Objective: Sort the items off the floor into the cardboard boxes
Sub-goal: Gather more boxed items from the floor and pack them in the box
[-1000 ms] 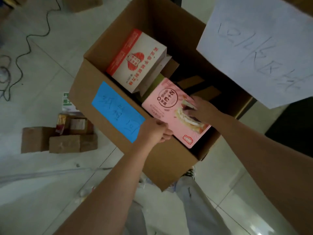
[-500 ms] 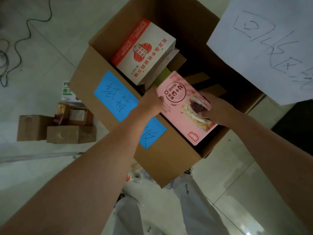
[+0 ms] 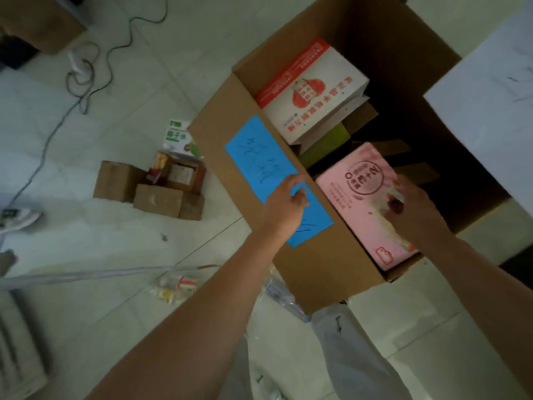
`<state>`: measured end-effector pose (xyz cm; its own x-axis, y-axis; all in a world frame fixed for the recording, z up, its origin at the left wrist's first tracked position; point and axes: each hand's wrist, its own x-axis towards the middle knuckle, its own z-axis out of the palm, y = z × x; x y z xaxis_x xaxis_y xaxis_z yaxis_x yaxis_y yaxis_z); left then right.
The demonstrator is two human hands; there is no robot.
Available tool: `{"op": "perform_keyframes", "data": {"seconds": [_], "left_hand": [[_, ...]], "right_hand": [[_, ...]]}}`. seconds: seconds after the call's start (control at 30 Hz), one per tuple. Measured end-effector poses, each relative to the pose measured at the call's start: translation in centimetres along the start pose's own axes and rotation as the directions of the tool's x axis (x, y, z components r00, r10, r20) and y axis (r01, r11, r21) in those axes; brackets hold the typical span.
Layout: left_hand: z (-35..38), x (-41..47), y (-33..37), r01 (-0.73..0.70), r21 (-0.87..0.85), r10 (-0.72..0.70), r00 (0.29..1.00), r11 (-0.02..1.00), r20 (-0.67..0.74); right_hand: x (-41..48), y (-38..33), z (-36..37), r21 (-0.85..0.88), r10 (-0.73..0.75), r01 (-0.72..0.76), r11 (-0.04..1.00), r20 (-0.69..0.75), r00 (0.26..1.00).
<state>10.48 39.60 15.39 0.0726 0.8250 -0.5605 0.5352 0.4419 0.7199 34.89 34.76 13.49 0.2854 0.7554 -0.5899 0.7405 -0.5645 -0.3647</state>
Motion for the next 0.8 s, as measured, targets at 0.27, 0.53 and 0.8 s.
{"op": "perform_keyframes", "data": {"seconds": [0.27, 0.53, 0.8], "left_hand": [[-6.3, -5.8, -5.8, -0.109, 0.067, 0.117, 0.983, 0.992, -0.142], [-17.4, -5.6, -16.5, 0.125, -0.156, -0.163, 0.951, 0.98, -0.263], [-27.1, -4.9, -28.2, 0.277, -0.351, -0.358, 0.913, 0.895, -0.194]], "right_hand": [[-5.4, -13.0, 4.5, 0.208, -0.263, 0.344, 0.916, -0.337, 0.904], [-9.2, -27.5, 18.0, 0.12, -0.433, 0.439, 0.89, -0.077, 0.898], [-6.8, -37.2, 31.7, -0.08, -0.351, 0.38, 0.922, 0.246, 0.903]]}}
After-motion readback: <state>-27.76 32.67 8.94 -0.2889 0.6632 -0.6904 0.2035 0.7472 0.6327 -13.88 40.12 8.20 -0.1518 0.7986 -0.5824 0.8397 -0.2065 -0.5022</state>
